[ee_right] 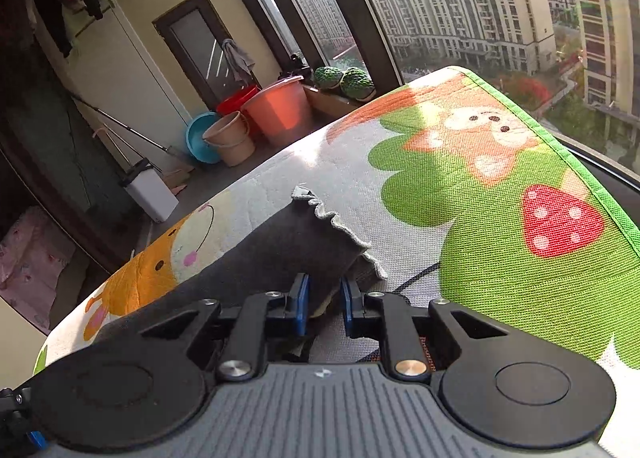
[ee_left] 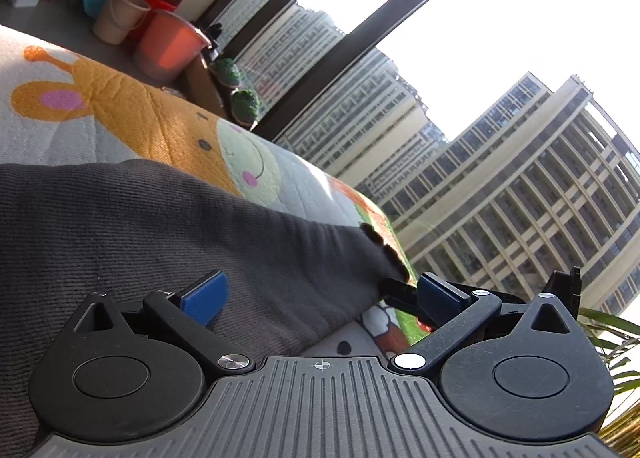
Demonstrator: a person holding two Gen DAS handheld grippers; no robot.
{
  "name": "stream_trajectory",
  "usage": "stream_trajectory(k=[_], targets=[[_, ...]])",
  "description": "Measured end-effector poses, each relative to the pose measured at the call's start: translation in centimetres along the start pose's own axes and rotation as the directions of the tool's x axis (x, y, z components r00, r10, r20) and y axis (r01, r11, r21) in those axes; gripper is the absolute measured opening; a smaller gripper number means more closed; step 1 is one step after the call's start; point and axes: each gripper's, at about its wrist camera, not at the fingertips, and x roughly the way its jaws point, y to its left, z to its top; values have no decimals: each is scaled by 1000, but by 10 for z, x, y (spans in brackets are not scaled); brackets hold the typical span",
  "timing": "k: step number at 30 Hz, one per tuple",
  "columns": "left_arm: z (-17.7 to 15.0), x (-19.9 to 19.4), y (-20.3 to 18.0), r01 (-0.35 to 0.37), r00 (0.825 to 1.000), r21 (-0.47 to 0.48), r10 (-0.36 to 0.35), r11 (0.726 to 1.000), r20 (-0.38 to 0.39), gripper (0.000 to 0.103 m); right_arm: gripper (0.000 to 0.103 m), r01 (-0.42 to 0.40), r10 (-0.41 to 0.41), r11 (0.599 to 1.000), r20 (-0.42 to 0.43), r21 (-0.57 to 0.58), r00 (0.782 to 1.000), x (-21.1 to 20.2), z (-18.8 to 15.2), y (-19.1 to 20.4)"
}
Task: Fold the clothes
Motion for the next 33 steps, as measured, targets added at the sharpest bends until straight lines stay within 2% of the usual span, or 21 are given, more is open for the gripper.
stream_trajectory(k=[2,4,6,8,12,13,15,17,18,19,20,21,23,24,25,26,29,33], targets=[[-3,3,-7,-27,999,46,28,999,-16,103,31,-19,18,997,21,78,1000,-2,-4,-14],[-4,5,-8,-38,999,59,39,998,-20,103,32,-81,76,984,38,156,996,-5,-6,-24],[-4,6,-8,-36,999,55,37,998,-21,103,40,-139,133,959,39,248,990,-1,-7,-33],[-3,6,-7,-33,999,51,34,998,-21,103,41,-171,161,922,57,348,985,10,-6,-42],[-4,5,-9,-38,999,59,39,998,-22,103,39,-224,207,890,86,397,975,34,1,-41],[-4,5,-8,-37,999,58,38,998,-21,103,29,-225,211,895,81,385,974,42,4,-39],[-4,4,-8,-36,999,56,37,998,-21,103,24,-211,198,918,72,337,978,49,7,-32],[-4,4,-9,-35,999,56,37,998,-20,103,22,-159,144,975,100,157,984,44,10,-8],[-4,5,-9,-35,999,55,36,998,-19,103,22,-127,122,991,130,30,984,38,9,8],[-3,5,-8,-36,999,52,37,998,-17,103,22,-104,118,990,159,-92,980,29,5,24],[-2,4,-8,-44,999,45,44,998,-12,103,22,-84,127,970,177,-230,976,21,-1,42],[-1,2,-8,-54,999,37,54,998,-5,103,22,-85,148,935,160,-344,976,15,-8,56],[6,-3,-10,-98,995,7,98,995,22,98,22,-85,167,856,117,-511,979,5,-21,79],[12,-6,-11,-112,993,-6,112,994,31,90,22,-74,162,816,104,-574,981,4,-27,87],[18,-6,-13,-127,991,-16,128,992,25,71,22,-55,152,757,94,-651,984,1,-37,96],[25,-4,-16,-153,988,-17,153,988,4,67,22,-46,147,721,89,-692,985,0,-41,101],[37,4,-34,-178,984,30,179,984,-25,67,23,-37,141,650,72,-759,987,0,-48,111],[49,19,-63,-184,981,117,190,976,-48,74,25,26,123,521,105,-853,987,-3,-66,123]])
